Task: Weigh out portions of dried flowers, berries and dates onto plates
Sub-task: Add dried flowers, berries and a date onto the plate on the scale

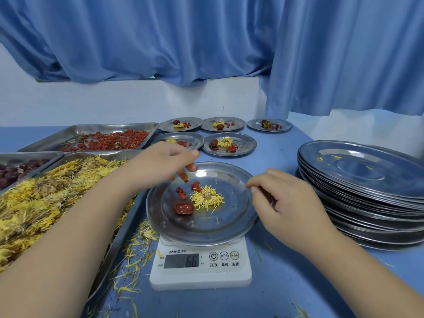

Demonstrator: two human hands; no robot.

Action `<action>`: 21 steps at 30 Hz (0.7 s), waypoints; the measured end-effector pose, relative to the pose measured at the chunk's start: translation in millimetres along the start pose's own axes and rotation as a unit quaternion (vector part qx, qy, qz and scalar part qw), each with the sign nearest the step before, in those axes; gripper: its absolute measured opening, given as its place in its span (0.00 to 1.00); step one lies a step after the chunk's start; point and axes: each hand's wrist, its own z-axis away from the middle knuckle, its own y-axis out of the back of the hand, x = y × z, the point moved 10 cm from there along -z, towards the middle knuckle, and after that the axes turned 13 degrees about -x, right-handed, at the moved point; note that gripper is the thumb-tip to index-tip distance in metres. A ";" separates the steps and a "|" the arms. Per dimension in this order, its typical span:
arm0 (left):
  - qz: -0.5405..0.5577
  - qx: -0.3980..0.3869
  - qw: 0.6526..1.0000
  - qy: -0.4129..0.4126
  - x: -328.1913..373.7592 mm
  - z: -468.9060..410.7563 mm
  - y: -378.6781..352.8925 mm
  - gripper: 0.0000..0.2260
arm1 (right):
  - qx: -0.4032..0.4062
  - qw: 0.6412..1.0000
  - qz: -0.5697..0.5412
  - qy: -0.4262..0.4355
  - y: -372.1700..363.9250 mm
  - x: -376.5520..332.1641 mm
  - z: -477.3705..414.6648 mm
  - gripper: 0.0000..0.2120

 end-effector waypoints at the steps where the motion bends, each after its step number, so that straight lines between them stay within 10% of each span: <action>1: -0.009 -0.001 1.000 -0.002 0.8 0.5 0.0 0.18 | 0.001 1.000 -0.001 0.000 0.6 0.1 0.1 0.07; 8: 0.008 0.005 1.000 -0.018 1.7 1.4 1.8 0.05 | 0.001 1.000 -0.007 0.002 1.4 0.2 0.4 0.07; 21: 0.052 -0.005 0.998 -0.020 3.0 7.4 3.4 0.18 | -0.009 1.000 -0.007 -0.010 0.2 0.0 -0.4 0.07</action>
